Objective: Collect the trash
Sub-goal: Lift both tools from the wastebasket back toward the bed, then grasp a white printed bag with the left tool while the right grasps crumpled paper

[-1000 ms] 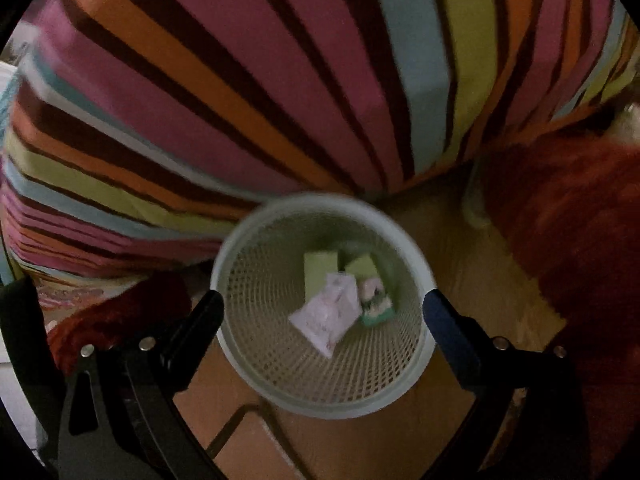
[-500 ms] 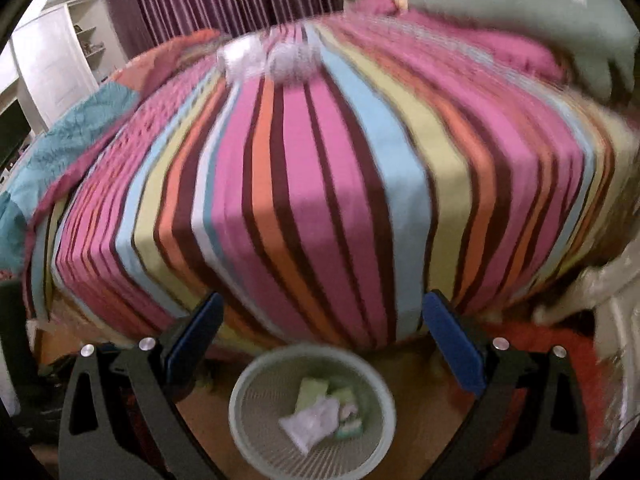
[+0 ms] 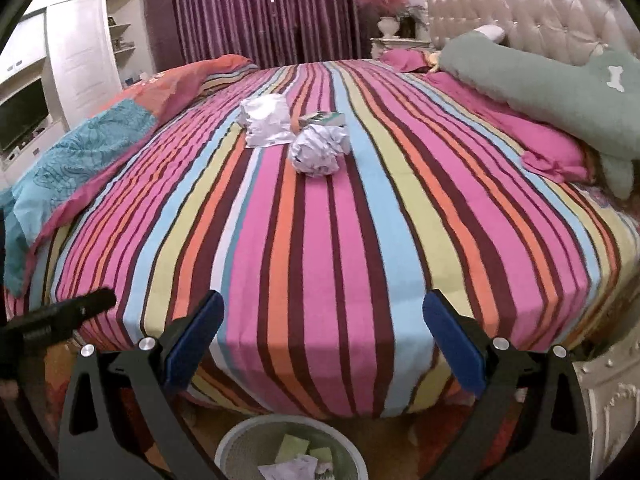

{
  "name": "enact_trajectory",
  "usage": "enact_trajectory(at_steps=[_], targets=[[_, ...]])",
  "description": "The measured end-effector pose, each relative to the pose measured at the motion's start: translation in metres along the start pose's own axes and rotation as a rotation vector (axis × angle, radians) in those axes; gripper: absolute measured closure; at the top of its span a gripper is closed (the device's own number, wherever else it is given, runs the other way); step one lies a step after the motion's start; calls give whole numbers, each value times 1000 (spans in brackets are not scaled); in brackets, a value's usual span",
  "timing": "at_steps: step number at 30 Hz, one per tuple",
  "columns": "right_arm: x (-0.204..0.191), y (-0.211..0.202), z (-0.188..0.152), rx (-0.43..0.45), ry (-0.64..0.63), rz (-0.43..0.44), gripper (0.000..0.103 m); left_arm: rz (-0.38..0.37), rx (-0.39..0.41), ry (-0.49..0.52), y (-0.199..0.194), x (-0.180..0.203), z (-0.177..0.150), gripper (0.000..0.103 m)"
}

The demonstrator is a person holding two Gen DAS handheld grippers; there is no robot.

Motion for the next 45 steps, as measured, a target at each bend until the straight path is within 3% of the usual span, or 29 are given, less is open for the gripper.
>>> enact_trajectory(at_steps=[14, 26, 31, 45], targets=[[-3, 45, 53, -13, -59, 59, 7, -46, 19, -45, 43, 21, 87, 11], [-1, 95, 90, -49, -65, 108, 7, -8, 22, -15, 95, 43, 157, 11], [5, 112, 97, -65, -57, 108, 8, -36, 1, -25, 120, 55, 184, 11], [5, 148, 114, -83, -89, 122, 8, -14, -4, -1, 179, 101, 242, 11]])
Point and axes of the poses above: each gripper's, at about its wrist camera, not at the fingertips, and y roughly the way its jaws point, x to its right, z to its top, the point moved 7 cm from there along y, roughly the way its jaws point, and after that the axes turned 2 degrees about z, right-handed, at the moved point
